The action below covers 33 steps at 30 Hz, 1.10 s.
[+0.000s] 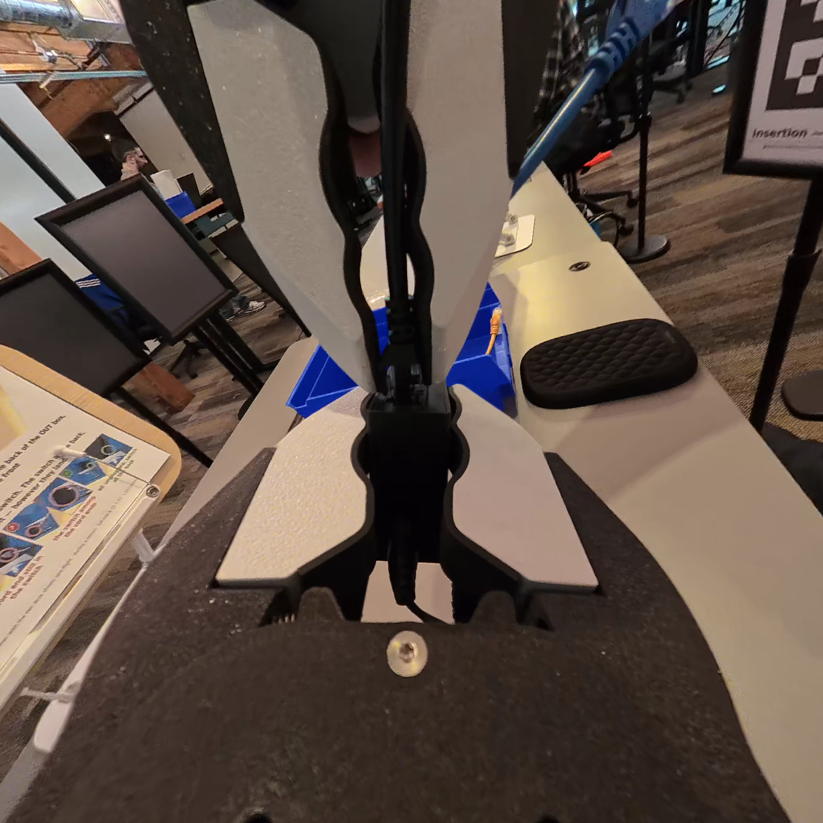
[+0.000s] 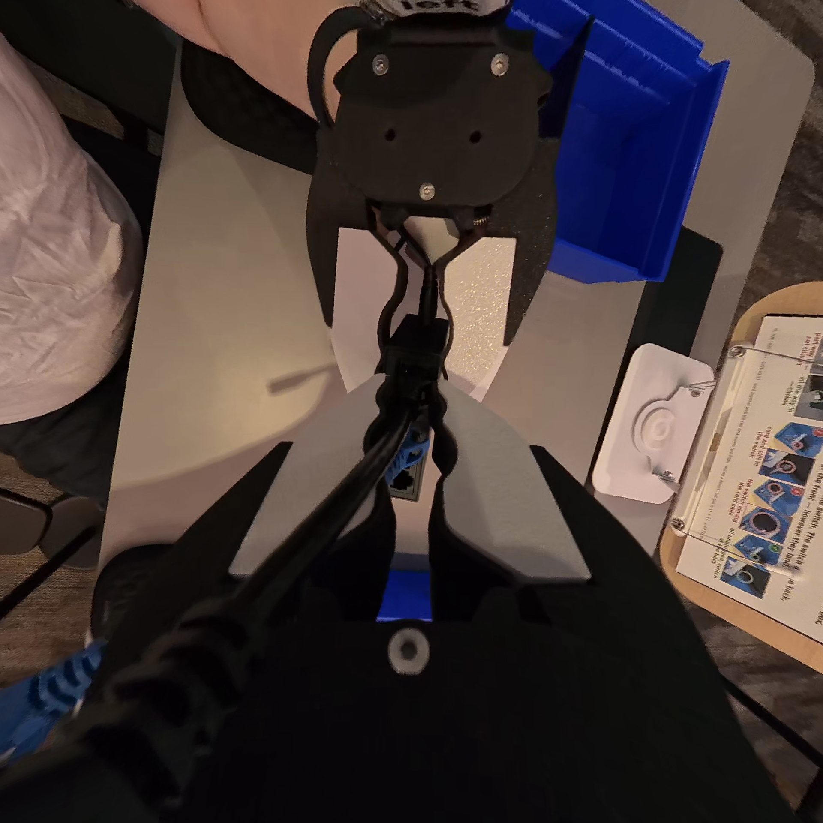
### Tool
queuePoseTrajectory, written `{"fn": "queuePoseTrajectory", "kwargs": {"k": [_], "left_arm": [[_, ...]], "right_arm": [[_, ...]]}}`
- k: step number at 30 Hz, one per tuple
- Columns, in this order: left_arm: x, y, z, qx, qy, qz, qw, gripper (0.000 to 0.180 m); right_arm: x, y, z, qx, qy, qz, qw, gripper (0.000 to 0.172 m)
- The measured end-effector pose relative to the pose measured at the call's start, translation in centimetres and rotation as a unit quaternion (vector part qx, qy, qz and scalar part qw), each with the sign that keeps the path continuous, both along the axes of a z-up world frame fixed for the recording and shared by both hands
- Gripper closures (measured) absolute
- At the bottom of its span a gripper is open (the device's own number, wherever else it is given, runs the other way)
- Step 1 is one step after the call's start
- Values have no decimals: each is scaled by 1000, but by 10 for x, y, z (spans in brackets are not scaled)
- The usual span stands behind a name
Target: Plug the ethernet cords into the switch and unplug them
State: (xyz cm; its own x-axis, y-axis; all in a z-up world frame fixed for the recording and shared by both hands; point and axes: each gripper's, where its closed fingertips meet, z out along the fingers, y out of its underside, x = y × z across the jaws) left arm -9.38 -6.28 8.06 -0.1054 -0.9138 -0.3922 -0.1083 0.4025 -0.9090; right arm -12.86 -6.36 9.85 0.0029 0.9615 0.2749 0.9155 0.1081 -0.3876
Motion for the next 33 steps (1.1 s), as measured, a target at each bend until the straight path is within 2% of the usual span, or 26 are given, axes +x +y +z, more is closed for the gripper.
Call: {"fn": "queuePoseTrajectory", "kwargs": {"k": [6, 17, 24, 29, 33], "left_arm": [[5, 7, -10, 60, 22, 44, 997, 150], [6, 0, -4, 75, 1, 35, 997, 150], [6, 1, -5, 105, 18, 70, 992, 150], [7, 4, -5, 134, 20, 98, 986, 150], [6, 0, -1, 124, 16, 89, 988, 150]], "right_arm": [[7, 1, -7, 19, -1, 9, 1000, 159], [9, -7, -3, 54, -15, 44, 997, 159], [11, -10, -2, 65, -33, 32, 997, 159], [13, -11, -2, 76, -82, 43, 993, 158], [12, -13, 2, 68, -66, 49, 994, 158]]}}
